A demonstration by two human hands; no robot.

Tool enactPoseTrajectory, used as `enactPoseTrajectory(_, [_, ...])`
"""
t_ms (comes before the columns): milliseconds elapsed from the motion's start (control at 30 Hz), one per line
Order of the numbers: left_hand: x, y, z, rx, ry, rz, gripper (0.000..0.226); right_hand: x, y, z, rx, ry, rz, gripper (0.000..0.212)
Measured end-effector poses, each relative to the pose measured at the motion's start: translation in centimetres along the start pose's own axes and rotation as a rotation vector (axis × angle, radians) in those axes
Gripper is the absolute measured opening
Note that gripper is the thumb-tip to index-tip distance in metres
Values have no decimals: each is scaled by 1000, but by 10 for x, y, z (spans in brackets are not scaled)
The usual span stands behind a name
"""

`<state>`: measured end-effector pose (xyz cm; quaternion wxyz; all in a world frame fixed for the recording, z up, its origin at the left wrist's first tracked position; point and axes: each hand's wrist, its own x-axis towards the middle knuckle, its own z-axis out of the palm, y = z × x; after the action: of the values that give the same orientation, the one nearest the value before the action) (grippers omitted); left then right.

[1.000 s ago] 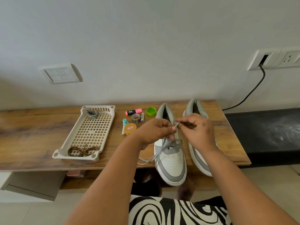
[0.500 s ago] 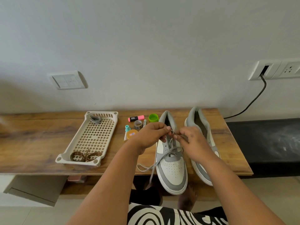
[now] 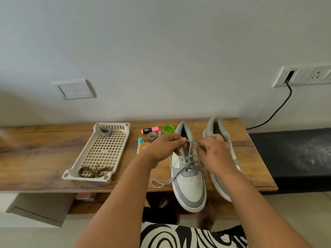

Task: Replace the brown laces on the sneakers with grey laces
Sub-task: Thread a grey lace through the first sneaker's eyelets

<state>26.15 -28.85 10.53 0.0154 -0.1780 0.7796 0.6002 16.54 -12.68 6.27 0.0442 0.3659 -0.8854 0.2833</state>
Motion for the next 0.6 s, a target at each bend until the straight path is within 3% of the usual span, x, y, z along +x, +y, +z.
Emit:
enactPoseTrajectory(100, [-1,-8,-11,10,48,4,26,2,21,-11,-1,-15,194,25])
enactPoseTrajectory(233, [1,-10,-5,70,23,-11,25,-2,12,-15,178,-69,53,54])
enactPoseTrajectory(367, [2,-2,7,72,-10,3,26,-3,-9,-3,104,-13,-173,13])
enactPoseTrajectory(433, [2,-3,3,66,13,5,27,0,-6,-4,9,-27,-71,15])
enactPoseTrajectory(533, [0,-10,-8,51,74,-10,26,0,9,-12,-141,9,247,22])
enactPoseTrajectory(600, [-1,-14,-12,62,91,-17,26,-3,16,-13,-119,26,275,31])
